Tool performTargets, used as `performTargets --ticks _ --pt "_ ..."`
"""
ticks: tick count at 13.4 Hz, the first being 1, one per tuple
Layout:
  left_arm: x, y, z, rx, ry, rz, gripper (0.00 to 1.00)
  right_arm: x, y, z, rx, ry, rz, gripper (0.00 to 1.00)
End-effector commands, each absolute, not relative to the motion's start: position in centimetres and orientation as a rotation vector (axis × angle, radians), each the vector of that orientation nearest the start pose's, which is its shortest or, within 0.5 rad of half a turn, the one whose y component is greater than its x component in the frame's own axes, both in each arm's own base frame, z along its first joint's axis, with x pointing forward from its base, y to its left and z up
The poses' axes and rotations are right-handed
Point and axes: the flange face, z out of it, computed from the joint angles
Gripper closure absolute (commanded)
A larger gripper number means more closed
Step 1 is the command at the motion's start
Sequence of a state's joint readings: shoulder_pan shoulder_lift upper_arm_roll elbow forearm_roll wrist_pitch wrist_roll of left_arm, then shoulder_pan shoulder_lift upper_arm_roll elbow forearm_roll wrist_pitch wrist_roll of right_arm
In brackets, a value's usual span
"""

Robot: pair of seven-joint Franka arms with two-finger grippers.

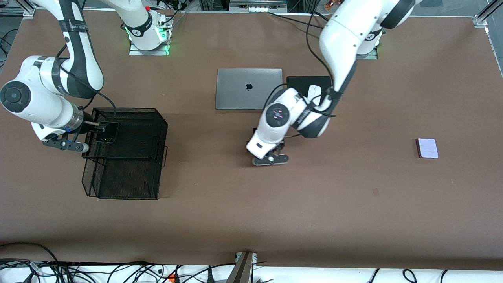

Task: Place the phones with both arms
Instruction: 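Release the flip phone with the right gripper while the left gripper carries the tall phone, then set the tall phone down with the left gripper while the right gripper grasps it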

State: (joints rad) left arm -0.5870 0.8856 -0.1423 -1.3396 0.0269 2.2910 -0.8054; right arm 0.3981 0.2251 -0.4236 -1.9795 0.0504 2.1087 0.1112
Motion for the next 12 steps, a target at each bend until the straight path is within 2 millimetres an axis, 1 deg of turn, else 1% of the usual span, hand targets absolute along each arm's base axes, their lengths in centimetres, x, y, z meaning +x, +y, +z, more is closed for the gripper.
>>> performTargets --ticks 1,3,4,5,6,7,8,9,11,12 --pt "57.6 -50.9 20.4 -3.259 -0.219 -0.031 1.00 59.5 1.7 38.6 -3.159 0.202 0.070 0.00" --pt "56.9 -52.3 19.5 -3.241 -0.236 -0.071 1.00 60.0 3.6 40.0 -3.156 0.216 0.063 0.00" --pt "56.7 -52.8 19.0 -3.235 -0.243 -0.121 0.98 60.1 4.8 40.6 -3.155 0.236 0.055 0.00" --pt "56.3 -53.4 18.3 -3.230 -0.258 -0.171 0.95 60.2 5.8 41.1 -3.153 0.264 0.044 0.00" --pt "56.1 -53.5 17.7 -3.218 -0.271 -0.189 0.87 60.2 7.0 41.3 -3.150 0.297 0.036 0.00" --pt "55.9 -53.6 17.5 -3.214 -0.266 -0.193 0.62 60.2 8.2 41.5 -3.149 0.314 0.027 0.00" --pt "55.9 -53.6 17.7 -3.215 -0.266 -0.195 0.22 60.1 9.2 41.4 -3.148 0.335 0.028 0.00" --pt "56.0 -53.6 17.8 -3.214 -0.267 -0.196 0.00 59.9 10.2 41.3 -3.147 0.357 0.029 0.00" --pt "56.4 -53.5 18.8 -3.224 -0.279 -0.212 0.00 59.7 11.9 41.2 -3.145 0.386 0.027 0.00" --pt "56.9 -53.2 19.8 -3.228 -0.297 -0.214 0.00 59.5 12.5 41.2 -3.144 0.401 0.029 0.00"
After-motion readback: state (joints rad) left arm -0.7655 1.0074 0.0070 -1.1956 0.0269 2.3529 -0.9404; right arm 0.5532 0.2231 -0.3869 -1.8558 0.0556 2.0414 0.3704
